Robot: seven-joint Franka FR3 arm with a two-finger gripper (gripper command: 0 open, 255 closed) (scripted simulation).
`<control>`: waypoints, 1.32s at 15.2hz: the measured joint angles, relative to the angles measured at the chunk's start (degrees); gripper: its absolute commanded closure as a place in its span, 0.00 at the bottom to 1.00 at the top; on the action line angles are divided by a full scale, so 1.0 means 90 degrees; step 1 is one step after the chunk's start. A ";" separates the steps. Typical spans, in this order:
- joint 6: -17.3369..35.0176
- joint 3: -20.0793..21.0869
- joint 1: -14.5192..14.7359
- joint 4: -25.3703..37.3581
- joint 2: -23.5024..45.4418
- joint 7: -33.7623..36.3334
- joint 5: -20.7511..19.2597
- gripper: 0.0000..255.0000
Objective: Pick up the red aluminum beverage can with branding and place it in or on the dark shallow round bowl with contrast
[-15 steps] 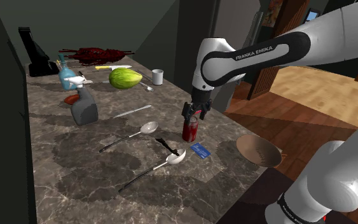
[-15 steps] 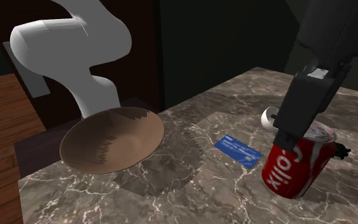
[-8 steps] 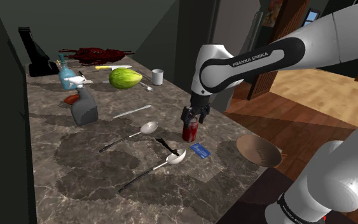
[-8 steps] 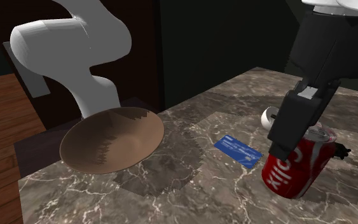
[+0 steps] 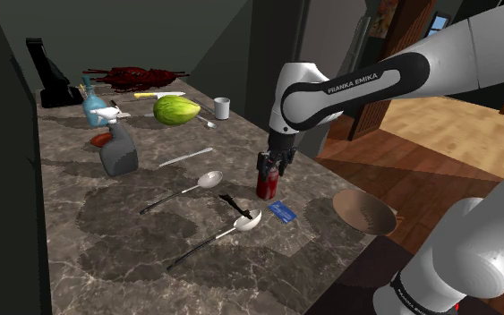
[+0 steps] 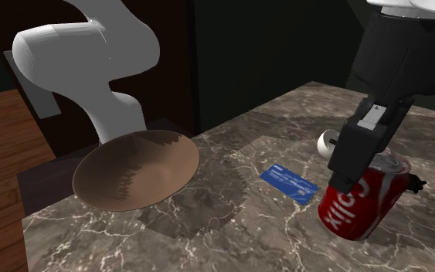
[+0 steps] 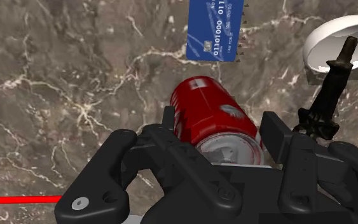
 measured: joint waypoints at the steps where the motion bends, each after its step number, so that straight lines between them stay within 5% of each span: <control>1: 0.0000 0.0000 0.0000 -0.0001 -0.0001 0.0000 0.0000 1.00; 20: -0.1223 -0.0049 -0.0019 0.0837 -0.0385 0.0110 -0.0049 1.00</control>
